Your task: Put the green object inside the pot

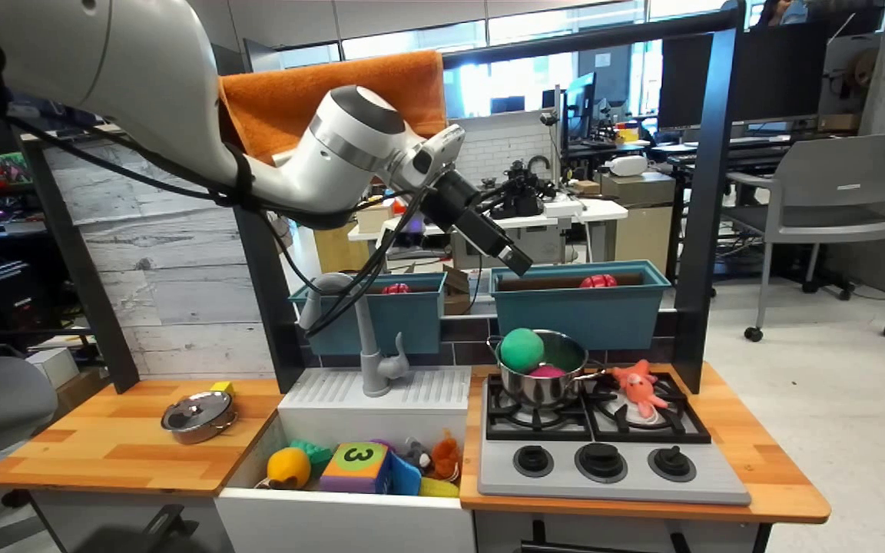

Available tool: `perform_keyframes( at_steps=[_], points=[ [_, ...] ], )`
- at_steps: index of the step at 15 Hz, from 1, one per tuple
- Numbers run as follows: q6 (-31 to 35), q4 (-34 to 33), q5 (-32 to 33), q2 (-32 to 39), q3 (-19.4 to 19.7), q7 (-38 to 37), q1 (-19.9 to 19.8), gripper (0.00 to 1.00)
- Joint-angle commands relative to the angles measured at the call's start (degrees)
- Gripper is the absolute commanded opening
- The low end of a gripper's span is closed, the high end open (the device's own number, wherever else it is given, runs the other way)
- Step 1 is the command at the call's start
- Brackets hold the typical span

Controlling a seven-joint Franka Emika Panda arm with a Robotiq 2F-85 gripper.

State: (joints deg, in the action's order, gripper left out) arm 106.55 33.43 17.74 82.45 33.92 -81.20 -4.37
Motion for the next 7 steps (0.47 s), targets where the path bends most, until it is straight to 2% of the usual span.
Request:
perform_keyframes(
  at_steps=[1, 4, 5, 7],
  points=[
    [-1.1, -1.7, -0.9, 0.1, -0.9, 1.2, -0.5, 1.00],
    [-1.5, -1.4, -1.6, -0.5, -2.1, 2.2, -0.3, 1.00],
    [0.0, -0.2, -0.2, 0.0, -0.8, 0.4, 0.0, 1.00],
    [0.0, -0.4, -0.3, 0.0, -1.5, 0.7, 0.1, 1.00]
  ],
)
